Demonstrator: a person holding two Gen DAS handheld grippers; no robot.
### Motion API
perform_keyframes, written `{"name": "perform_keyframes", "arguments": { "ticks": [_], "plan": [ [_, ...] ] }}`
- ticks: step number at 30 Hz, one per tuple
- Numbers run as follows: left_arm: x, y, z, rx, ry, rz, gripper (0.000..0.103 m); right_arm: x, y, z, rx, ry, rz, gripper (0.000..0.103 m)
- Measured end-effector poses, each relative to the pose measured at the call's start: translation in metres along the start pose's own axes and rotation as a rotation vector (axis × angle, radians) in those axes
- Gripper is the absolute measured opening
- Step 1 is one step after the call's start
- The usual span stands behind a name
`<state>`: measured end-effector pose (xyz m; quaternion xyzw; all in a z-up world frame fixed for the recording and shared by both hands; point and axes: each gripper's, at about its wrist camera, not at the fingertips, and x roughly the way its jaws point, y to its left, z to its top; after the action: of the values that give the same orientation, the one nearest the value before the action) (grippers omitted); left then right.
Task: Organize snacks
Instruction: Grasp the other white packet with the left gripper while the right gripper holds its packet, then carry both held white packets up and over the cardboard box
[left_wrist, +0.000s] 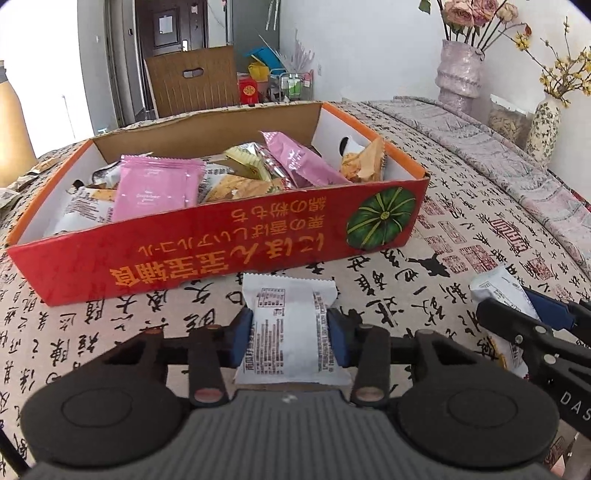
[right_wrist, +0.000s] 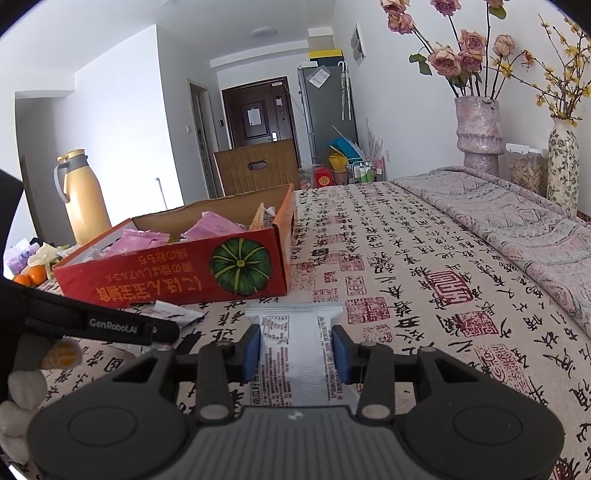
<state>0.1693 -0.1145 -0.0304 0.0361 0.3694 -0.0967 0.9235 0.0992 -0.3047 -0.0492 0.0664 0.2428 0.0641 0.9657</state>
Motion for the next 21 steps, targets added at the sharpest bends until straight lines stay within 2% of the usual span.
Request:
{"name": "perform_keyframes", "arguments": {
  "ticks": [11,21],
  "plan": [
    [-0.043,0.015,0.007,-0.024,-0.132,0.014,0.044,-0.004,0.016,0.012,-0.035,-0.028,0.027,0.039],
    [-0.069,0.047,0.035,-0.075,-0.264,0.061,0.044,0.007,0.051,0.046,-0.093,-0.090,0.076,0.040]
  ]
}}
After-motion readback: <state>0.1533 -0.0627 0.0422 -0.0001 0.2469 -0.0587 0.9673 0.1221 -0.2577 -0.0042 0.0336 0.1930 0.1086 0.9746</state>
